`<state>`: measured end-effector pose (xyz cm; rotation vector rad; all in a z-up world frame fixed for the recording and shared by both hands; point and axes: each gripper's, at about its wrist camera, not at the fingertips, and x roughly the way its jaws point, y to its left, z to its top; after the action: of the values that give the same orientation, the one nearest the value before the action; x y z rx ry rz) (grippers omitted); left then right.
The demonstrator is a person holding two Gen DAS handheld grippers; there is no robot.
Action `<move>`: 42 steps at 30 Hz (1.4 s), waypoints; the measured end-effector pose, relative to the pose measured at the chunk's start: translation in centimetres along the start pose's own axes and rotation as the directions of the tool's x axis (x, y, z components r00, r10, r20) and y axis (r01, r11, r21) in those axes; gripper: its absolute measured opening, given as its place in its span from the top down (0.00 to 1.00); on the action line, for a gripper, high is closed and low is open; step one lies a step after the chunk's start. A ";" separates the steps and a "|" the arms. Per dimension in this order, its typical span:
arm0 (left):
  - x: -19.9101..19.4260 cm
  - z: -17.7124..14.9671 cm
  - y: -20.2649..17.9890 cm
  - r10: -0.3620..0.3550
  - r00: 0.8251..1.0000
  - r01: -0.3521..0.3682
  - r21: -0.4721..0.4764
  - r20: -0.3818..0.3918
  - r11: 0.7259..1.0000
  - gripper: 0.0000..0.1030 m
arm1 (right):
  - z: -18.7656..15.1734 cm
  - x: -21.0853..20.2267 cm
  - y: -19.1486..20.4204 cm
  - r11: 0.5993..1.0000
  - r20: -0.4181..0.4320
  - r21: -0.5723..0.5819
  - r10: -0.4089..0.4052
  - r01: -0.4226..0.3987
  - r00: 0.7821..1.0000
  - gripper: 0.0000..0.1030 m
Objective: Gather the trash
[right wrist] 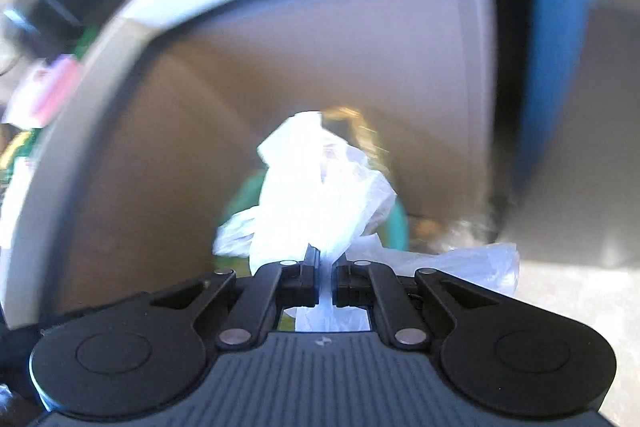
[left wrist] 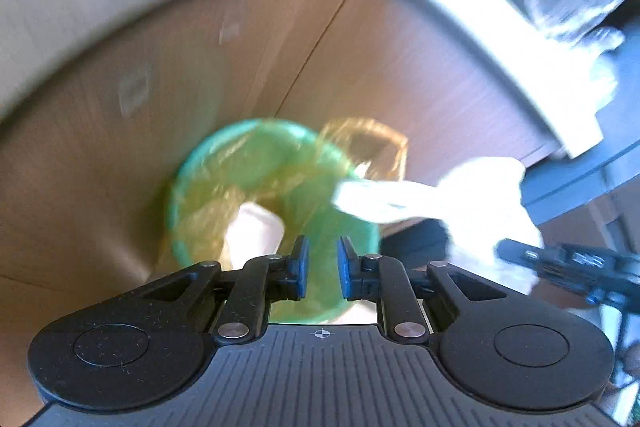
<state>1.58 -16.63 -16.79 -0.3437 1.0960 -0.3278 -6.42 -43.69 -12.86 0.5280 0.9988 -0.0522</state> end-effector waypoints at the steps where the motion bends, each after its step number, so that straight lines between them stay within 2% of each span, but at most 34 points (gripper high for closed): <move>1: -0.6 0.2 0.1 -0.004 1.000 0.004 -0.005 0.014 1.000 0.83 | 0.4 0.9 1.0 1.000 -0.020 -0.011 -0.008 0.008 1.000 0.93; 2: -1.1 0.3 0.3 0.001 1.000 -0.001 -0.013 0.027 1.000 0.83 | 0.7 2.0 1.8 1.000 -0.032 -0.015 -0.014 0.014 0.999 0.92; 4: -2.1 0.2 0.9 0.032 0.998 -0.030 -0.042 0.053 0.999 0.83 | 1.1 4.5 2.7 1.000 -0.070 -0.019 0.002 -0.004 0.998 0.73; 6: -3.3 0.0 1.5 0.072 0.995 -0.066 -0.075 0.072 0.995 0.83 | 2.2 6.8 2.8 0.999 -0.109 -0.008 0.043 -0.044 0.993 0.65; 8: -4.1 -0.2 2.4 0.081 0.993 -0.072 -0.113 0.081 0.991 0.83 | 2.6 7.8 3.4 0.999 -0.144 -0.013 0.039 -0.042 0.989 0.65; 15: -6.6 -0.4 3.1 0.159 0.983 -0.141 -0.179 0.089 0.974 0.83 | 2.4 8.8 5.0 0.989 -0.163 -0.150 -0.038 0.013 0.986 0.65; 17: -7.5 0.0 2.4 0.169 0.980 -0.150 -0.173 0.103 0.973 0.83 | 2.7 7.7 6.3 0.980 -0.147 -0.196 -0.050 0.020 0.988 0.65; 20: -9.4 0.7 1.7 0.167 0.974 -0.142 -0.160 0.155 0.977 0.83 | 3.4 6.6 8.7 0.961 -0.096 -0.277 -0.006 -0.021 0.995 0.65; 22: -11.1 1.2 1.2 0.174 0.960 -0.142 -0.155 0.219 0.978 0.83 | 4.4 5.2 10.7 0.939 -0.057 -0.341 0.039 -0.056 0.998 0.61; 24: -13.2 2.0 0.9 0.191 0.933 -0.148 -0.159 0.306 0.976 0.82 | 5.5 3.7 13.3 0.916 -0.037 -0.388 0.093 -0.100 0.995 0.59; 27: -16.3 3.2 0.8 0.240 0.878 -0.167 -0.205 0.414 0.964 0.83 | 6.8 1.0 17.3 0.872 0.000 -0.458 0.197 -0.176 0.980 0.57; 30: -18.6 4.1 1.0 0.330 0.812 -0.214 -0.281 0.481 0.936 0.83 | 7.8 -0.3 20.0 0.826 0.033 -0.499 0.321 -0.263 0.946 0.37; 31: -19.3 4.1 1.4 0.356 0.797 -0.224 -0.307 0.489 0.925 0.83 | 8.3 -0.1 20.8 0.818 0.035 -0.504 0.338 -0.276 0.940 0.36; 33: -20.5 3.6 2.5 0.384 0.785 -0.215 -0.367 0.486 0.905 0.83 | 8.7 1.0 22.8 0.805 0.007 -0.518 0.342 -0.289 0.940 0.36; 39: -21.4 3.5 7.9 0.421 0.780 -0.203 -0.449 0.463 0.870 0.83 | 7.8 1.0 30.0 0.727 -0.022 -0.598 0.406 -0.337 0.914 0.36; 40: -21.4 3.8 9.2 0.425 0.780 -0.203 -0.457 0.459 0.866 0.83 | 7.4 1.7 31.2 0.722 -0.017 -0.611 0.399 -0.326 0.917 0.36; 42: -21.7 4.6 11.4 0.466 0.785 -0.234 -0.502 0.408 0.833 0.83 | 6.8 3.4 33.6 0.728 -0.028 -0.614 0.365 -0.304 0.931 0.36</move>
<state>-2.40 3.25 -2.29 -0.5638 0.6603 0.3548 10.11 -16.74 0.69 0.0935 0.7521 0.5594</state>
